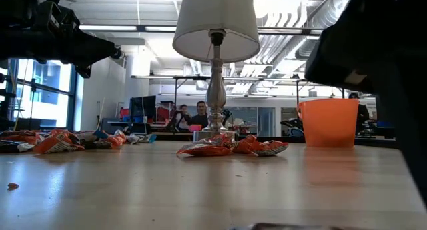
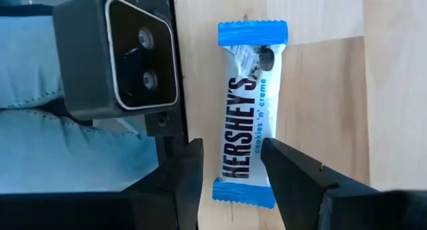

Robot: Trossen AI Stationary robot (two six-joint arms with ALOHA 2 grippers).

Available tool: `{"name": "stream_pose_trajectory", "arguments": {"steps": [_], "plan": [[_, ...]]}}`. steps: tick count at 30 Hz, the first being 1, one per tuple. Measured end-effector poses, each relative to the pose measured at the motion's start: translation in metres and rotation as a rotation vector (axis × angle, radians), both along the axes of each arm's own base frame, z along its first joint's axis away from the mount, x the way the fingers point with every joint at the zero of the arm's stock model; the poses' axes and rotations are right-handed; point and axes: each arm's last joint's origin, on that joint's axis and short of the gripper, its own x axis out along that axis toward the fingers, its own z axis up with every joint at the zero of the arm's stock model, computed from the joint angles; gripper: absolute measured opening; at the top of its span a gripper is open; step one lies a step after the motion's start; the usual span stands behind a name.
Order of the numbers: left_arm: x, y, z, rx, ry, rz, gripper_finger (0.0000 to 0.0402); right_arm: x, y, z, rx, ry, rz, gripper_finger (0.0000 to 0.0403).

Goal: Sort candy
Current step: Put the orange chocolate bar into the black bucket

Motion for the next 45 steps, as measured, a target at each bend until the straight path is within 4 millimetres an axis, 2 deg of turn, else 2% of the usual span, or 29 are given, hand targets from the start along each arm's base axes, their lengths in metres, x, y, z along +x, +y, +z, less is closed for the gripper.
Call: {"name": "stream_pose_trajectory", "arguments": {"steps": [10,20,24,29,31,35,40,45], "plan": [[0.000,0.000,0.000,0.000,0.000,0.000,0.0064,0.006,-0.009,-0.009,-0.086,-0.029,0.030,0.0156],[0.000,0.000,0.000,0.000,0.000,0.000,0.0064,0.010,-0.012,-0.016,-0.082,-0.006,0.030,0.0149],[0.000,0.000,0.000,0.000,0.000,0.000,0.0064,0.009,-0.014,-0.017,-0.097,0.003,0.027,0.0112],[0.000,0.000,0.000,0.000,0.001,0.000,0.0065,0.008,-0.016,-0.018,-0.123,0.019,0.038,0.0024],[0.000,0.000,0.000,0.000,0.000,0.000,0.0065,0.007,-0.017,-0.018,-0.135,0.018,0.044,0.0012],[0.000,0.000,0.000,0.000,0.000,-0.001,0.0065,0.005,-0.018,-0.013,-0.161,0.012,0.046,0.0023],[0.000,0.000,0.000,0.000,0.000,0.000,0.0064,-0.005,-0.034,0.003,-0.311,0.045,0.045,0.0006],[0.000,0.000,0.000,0.000,0.000,0.000,0.0064,-0.018,-0.055,0.042,-0.431,0.064,0.015,0.0007]]}}
